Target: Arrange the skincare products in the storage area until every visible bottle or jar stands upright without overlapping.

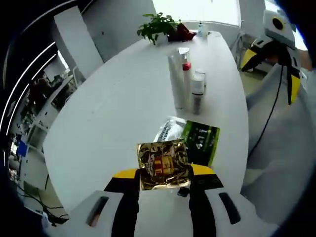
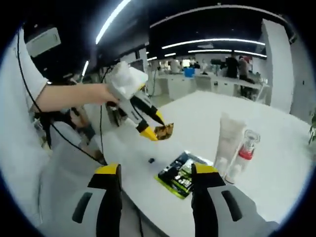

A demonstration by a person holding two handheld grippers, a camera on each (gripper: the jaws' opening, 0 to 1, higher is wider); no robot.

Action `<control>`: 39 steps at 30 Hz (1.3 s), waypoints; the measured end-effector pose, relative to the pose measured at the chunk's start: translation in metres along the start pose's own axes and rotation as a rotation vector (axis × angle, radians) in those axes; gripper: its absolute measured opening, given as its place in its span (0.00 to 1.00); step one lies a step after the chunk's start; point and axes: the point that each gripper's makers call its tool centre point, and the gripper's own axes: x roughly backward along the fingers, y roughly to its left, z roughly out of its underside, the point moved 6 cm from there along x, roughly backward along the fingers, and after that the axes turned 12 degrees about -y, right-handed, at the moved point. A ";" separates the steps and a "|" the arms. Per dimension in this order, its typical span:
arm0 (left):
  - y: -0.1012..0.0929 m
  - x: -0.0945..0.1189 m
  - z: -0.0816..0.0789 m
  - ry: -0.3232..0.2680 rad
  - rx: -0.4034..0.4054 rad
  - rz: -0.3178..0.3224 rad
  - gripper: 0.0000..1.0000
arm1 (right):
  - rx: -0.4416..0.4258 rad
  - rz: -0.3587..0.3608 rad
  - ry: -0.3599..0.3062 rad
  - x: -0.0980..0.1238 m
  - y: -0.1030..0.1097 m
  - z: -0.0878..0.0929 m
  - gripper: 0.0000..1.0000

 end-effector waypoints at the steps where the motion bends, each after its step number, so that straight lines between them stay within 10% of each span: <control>1: -0.003 0.002 -0.001 -0.009 -0.012 0.010 0.38 | -0.022 -0.008 -0.008 -0.002 0.001 0.000 0.50; 22: -0.068 0.026 -0.032 -0.119 -0.234 0.184 0.39 | -0.369 0.012 0.018 -0.044 -0.008 0.023 0.22; 39: -0.085 0.025 -0.041 -0.158 -0.234 0.228 0.39 | -0.517 -0.004 0.009 -0.045 -0.009 0.032 0.01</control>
